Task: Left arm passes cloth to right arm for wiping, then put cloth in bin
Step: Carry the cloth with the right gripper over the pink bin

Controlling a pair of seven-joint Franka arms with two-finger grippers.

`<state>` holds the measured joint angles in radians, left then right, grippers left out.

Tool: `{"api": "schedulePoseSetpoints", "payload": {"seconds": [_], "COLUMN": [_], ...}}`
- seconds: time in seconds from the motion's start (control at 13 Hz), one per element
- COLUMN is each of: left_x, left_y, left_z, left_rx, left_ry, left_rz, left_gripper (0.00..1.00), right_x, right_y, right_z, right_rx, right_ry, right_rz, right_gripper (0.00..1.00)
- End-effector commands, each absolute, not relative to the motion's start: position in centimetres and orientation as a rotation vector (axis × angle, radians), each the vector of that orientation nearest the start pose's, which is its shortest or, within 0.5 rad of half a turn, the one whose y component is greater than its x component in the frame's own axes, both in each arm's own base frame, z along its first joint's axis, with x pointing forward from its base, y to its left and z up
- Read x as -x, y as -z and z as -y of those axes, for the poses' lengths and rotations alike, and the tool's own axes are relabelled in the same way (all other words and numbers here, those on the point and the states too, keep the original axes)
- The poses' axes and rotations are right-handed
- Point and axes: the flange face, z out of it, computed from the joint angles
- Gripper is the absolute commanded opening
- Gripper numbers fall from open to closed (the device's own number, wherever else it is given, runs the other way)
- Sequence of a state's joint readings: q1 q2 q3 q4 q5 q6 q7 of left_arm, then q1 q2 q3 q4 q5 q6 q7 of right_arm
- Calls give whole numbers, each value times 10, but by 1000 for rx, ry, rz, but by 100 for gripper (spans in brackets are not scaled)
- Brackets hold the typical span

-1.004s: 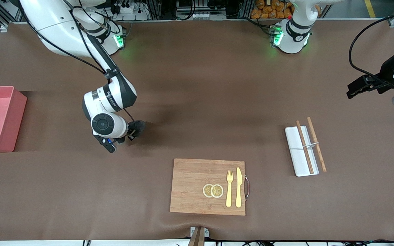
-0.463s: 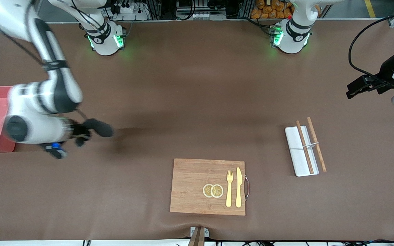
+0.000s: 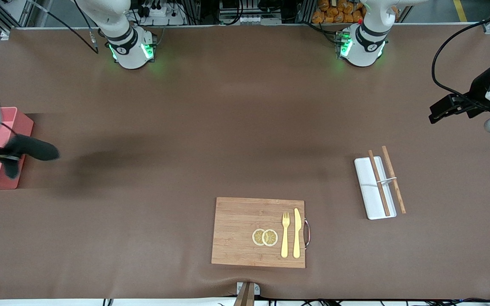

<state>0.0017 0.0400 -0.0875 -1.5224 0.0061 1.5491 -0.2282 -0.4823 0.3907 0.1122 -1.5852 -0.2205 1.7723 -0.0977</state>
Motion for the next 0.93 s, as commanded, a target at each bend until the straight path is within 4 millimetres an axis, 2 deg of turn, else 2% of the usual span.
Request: {"api": "schedulePoseSetpoints", "payload": {"seconds": [0.0, 0.15, 0.39, 0.46, 0.62, 0.69, 0.85], "left_x": [-563, -563, -563, -563, -564, -565, -565], "left_y": [-624, -625, -623, -623, -622, -623, -623], "left_z": [47, 48, 46, 46, 46, 46, 46], "left_rx": [3160, 3161, 3160, 3160, 3160, 3162, 3161], "left_ry": [-6, -4, -8, -8, -1, 3, 4], "left_rz": [213, 211, 218, 218, 219, 219, 219], "left_gripper": [100, 100, 100, 100, 100, 100, 100], "right_x": [-574, -563, -547, -542, -541, -540, -531], "right_y": [-411, -399, -340, -321, -301, -289, -282], "right_z": [336, 389, 453, 467, 480, 485, 496], "right_rx": [3245, 3302, 3324, 3328, 3345, 3340, 3337], "right_ry": [-373, -274, -131, -102, -21, -4, 32], "right_rz": [-187, -125, -23, -27, -42, -66, -108], "right_gripper": [0, 0, 0, 0, 0, 48, 100]}}
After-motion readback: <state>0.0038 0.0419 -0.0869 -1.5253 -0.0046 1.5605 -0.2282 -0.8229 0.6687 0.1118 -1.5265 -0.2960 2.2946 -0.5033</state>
